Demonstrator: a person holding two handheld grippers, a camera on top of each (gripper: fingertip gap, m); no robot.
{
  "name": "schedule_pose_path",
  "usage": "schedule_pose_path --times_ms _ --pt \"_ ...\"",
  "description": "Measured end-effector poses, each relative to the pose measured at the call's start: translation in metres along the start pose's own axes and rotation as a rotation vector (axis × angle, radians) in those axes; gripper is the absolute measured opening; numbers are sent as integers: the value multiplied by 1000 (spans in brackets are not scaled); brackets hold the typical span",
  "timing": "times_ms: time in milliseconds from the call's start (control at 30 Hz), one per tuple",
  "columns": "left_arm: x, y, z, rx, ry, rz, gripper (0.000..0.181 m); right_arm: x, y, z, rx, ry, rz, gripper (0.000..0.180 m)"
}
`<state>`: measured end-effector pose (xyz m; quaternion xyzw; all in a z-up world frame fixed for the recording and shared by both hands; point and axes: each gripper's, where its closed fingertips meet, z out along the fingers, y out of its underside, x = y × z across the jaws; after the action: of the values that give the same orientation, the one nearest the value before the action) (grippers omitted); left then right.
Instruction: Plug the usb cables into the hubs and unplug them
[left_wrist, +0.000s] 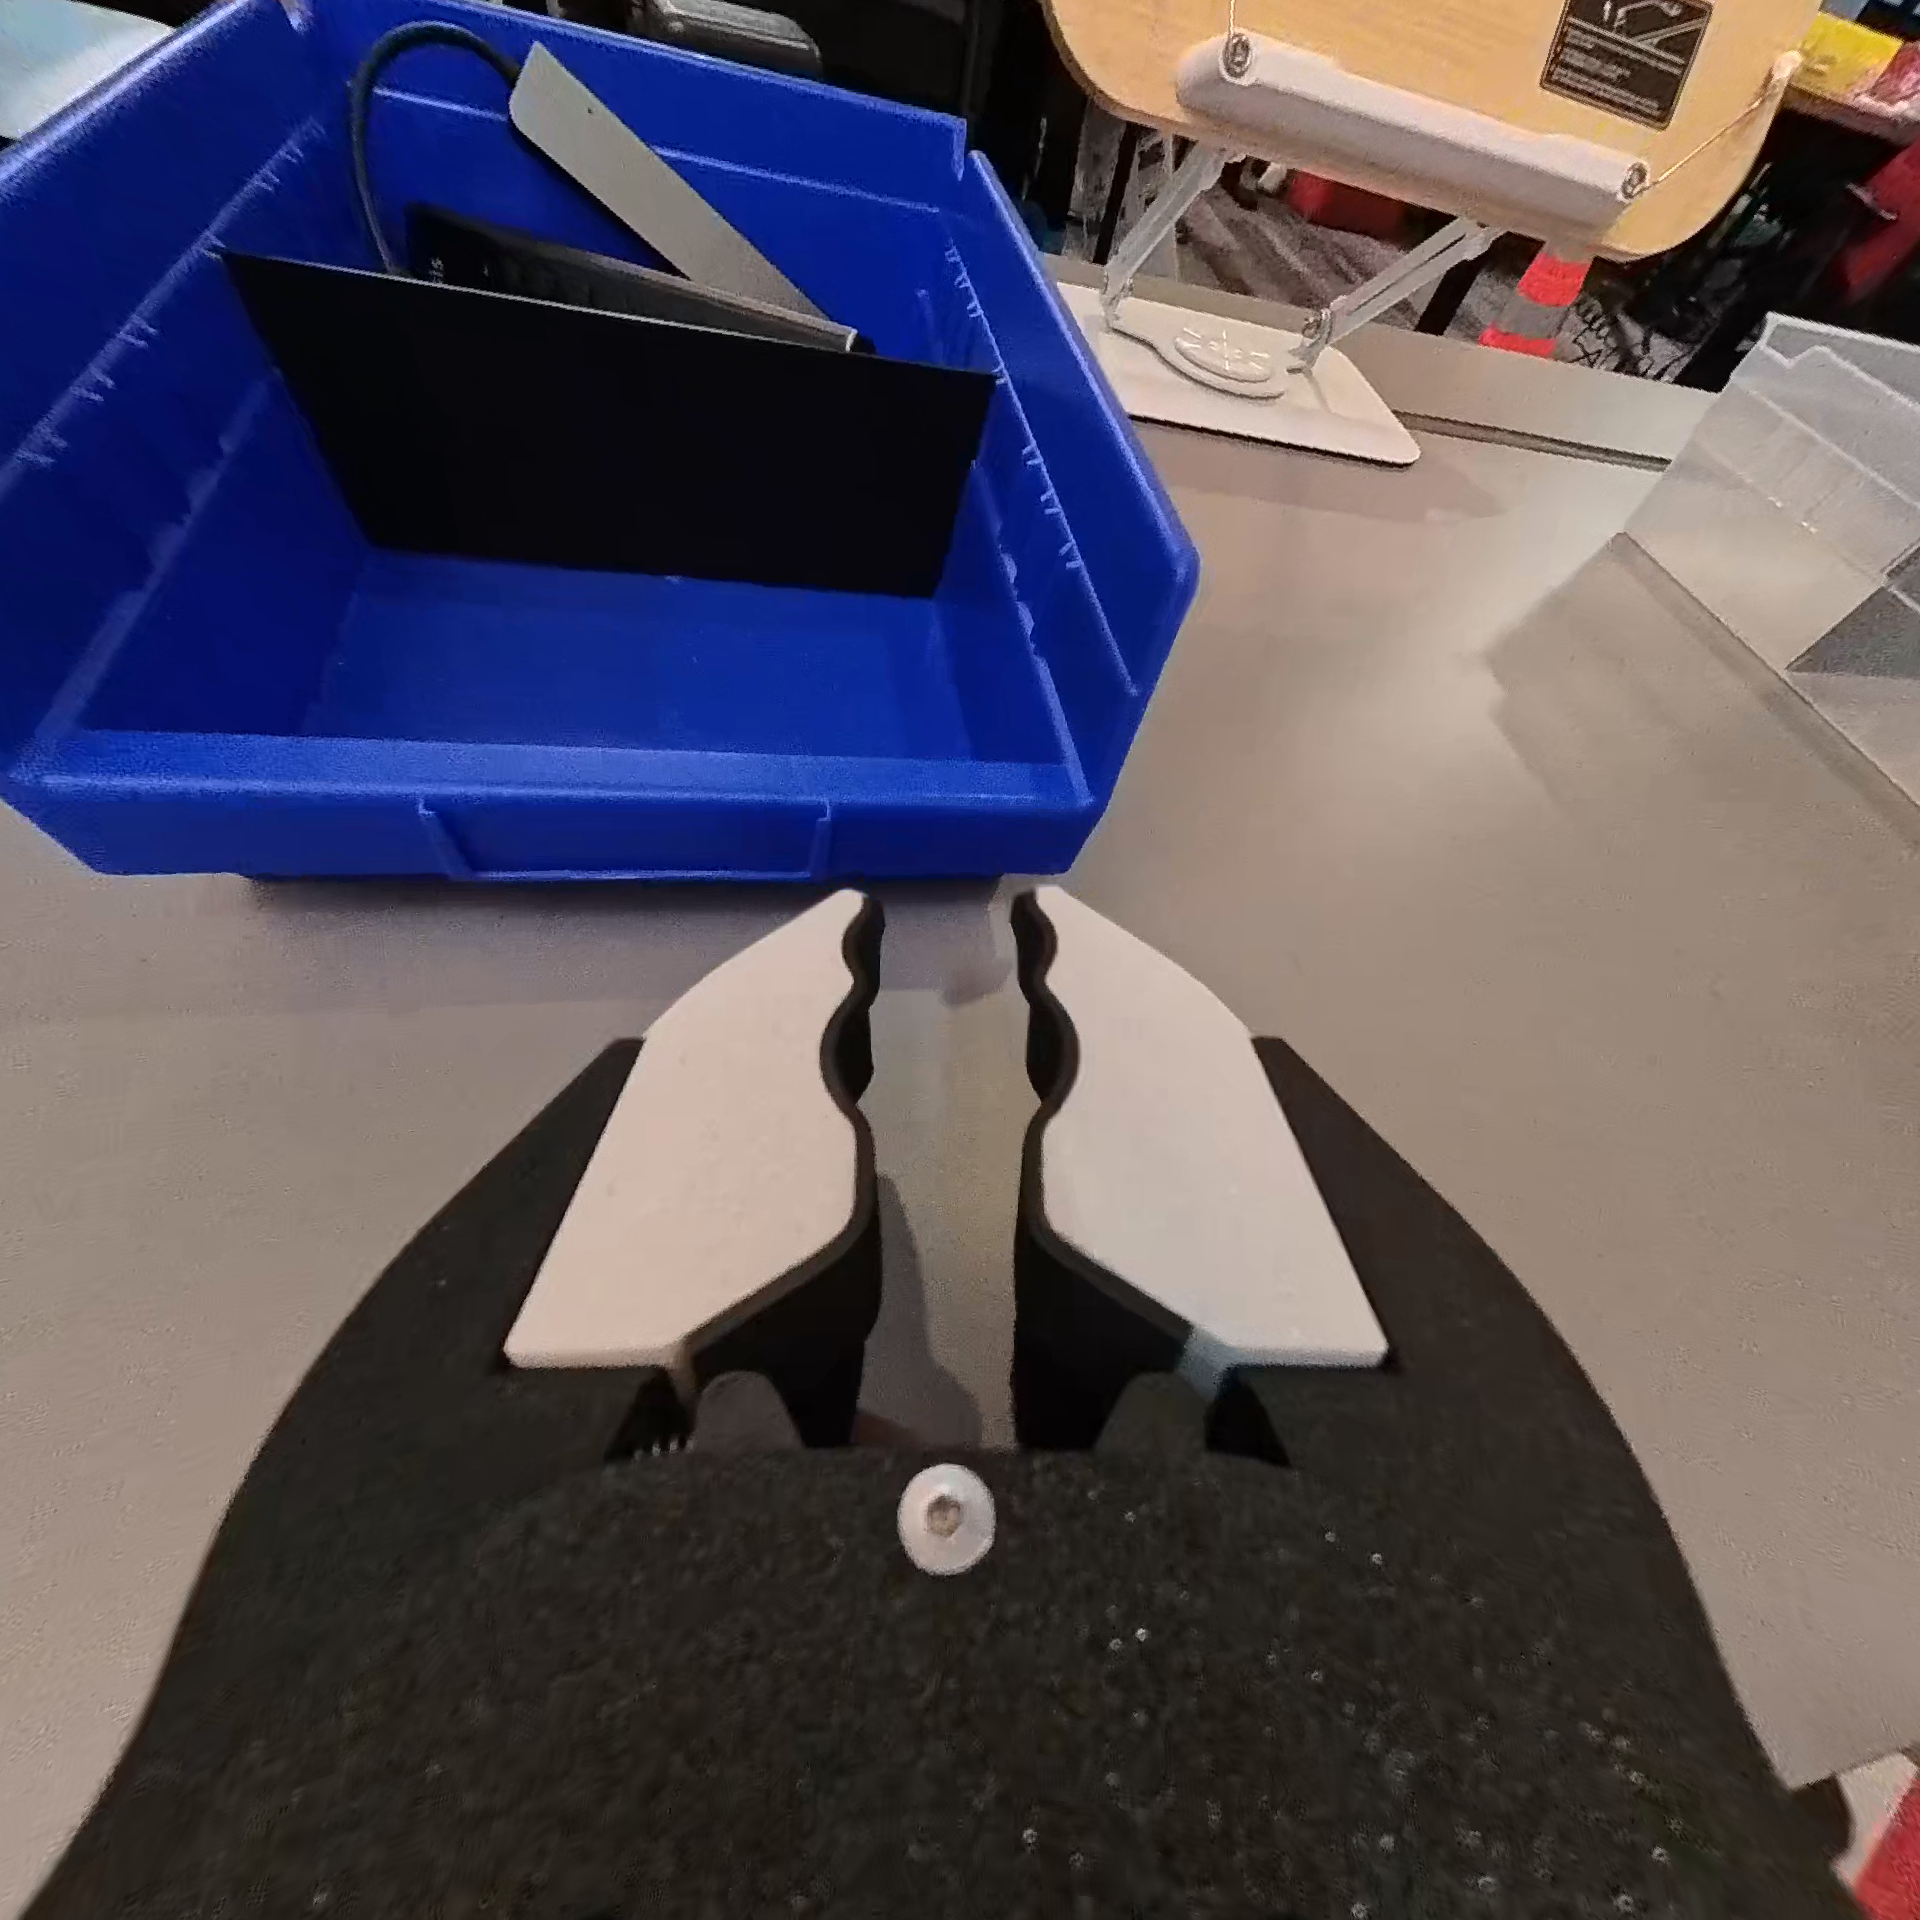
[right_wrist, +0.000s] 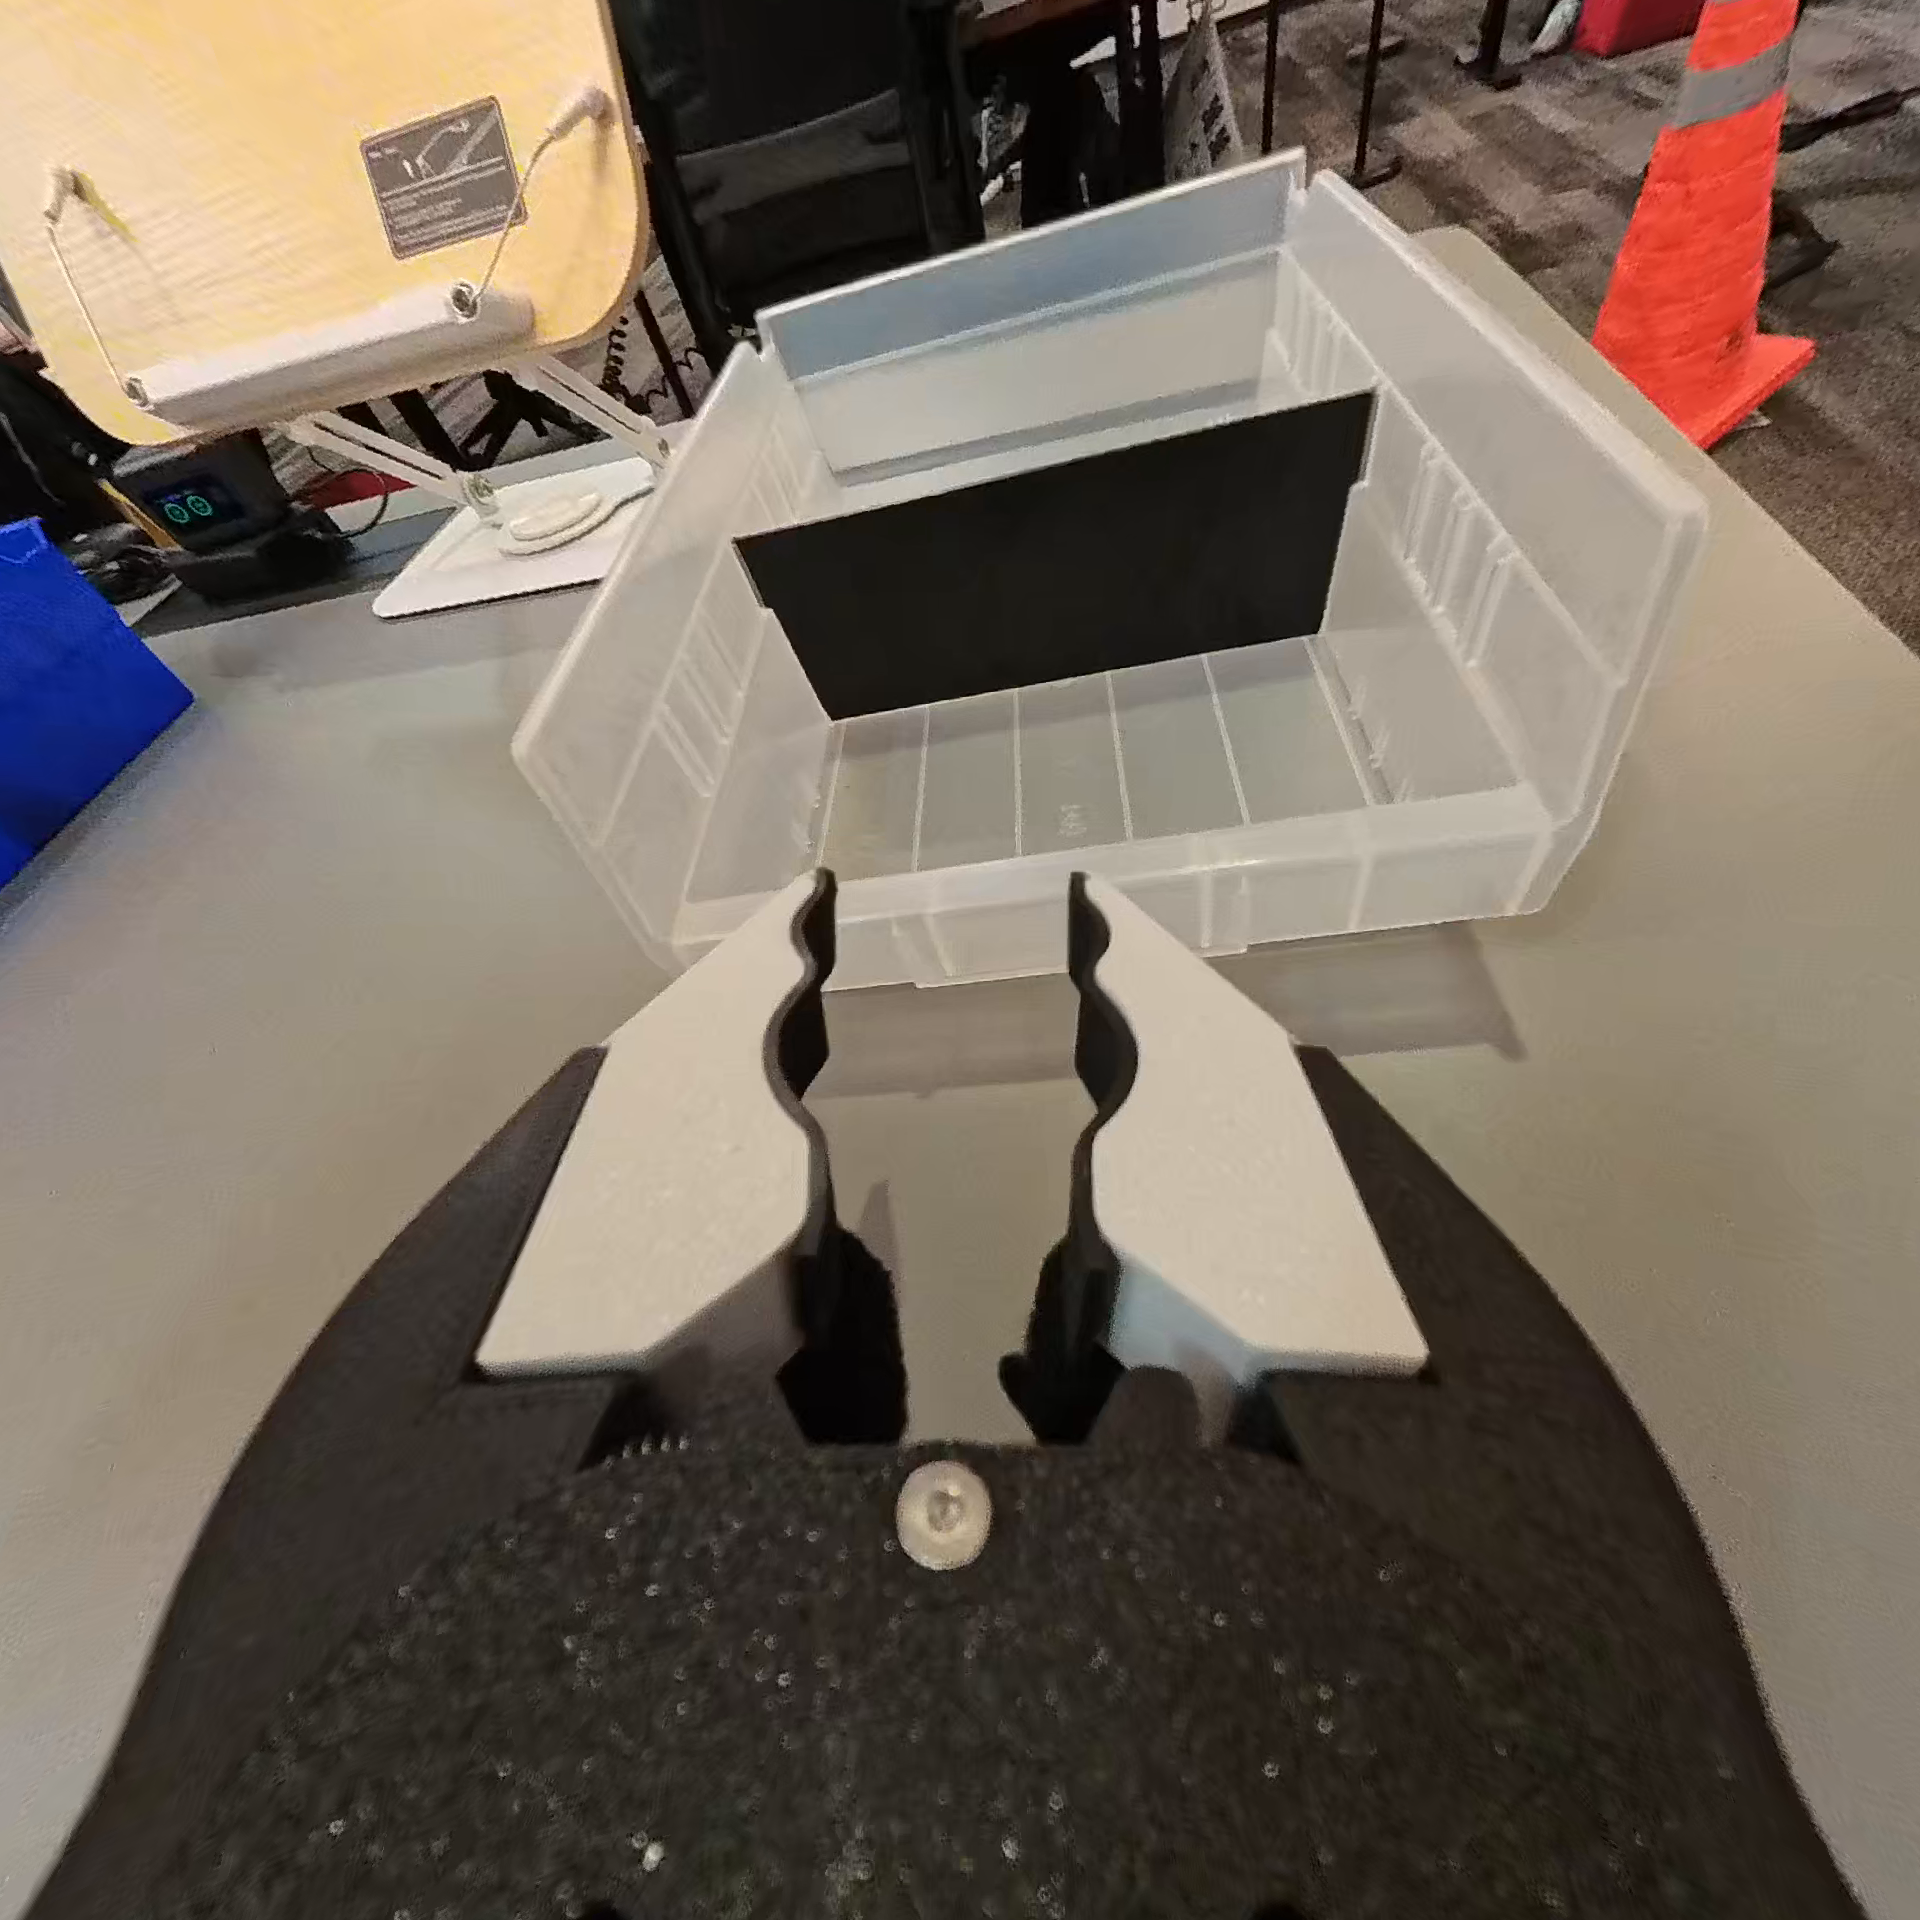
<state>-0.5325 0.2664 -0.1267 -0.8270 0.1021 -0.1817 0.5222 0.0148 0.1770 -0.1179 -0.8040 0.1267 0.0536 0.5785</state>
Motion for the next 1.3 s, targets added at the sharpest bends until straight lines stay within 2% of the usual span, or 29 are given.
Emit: schedule_pose_path --times_ms 233,333,467,667,867,1000,1100,1300 --pt "-2 3 -1 -9 0 -20 25 -2 -2 1 29 50 -117 40" --pt "-2 4 -1 -15 3 -22 25 -16 -4 -1 26 21 -136 39" --pt "-2 5 0 -19 0 -16 26 -73 -17 -14 63 -139 -156 39" --pt "5 6 5 -26 38 20 39 -158 19 -16 -47 -421 -147 39" --pt "23 -2 4 -57 124 46 49 -173 55 -4 -135 -475 -167 45" --pt "19 -33 2 -112 159 42 50 -168 56 1 -163 -486 -136 45" --pt "7 -62 12 -174 171 101 58 -165 55 0 -165 -498 -104 45" --pt "-19 -104 69 -359 144 340 66 -152 45 2 -115 -441 -118 44"
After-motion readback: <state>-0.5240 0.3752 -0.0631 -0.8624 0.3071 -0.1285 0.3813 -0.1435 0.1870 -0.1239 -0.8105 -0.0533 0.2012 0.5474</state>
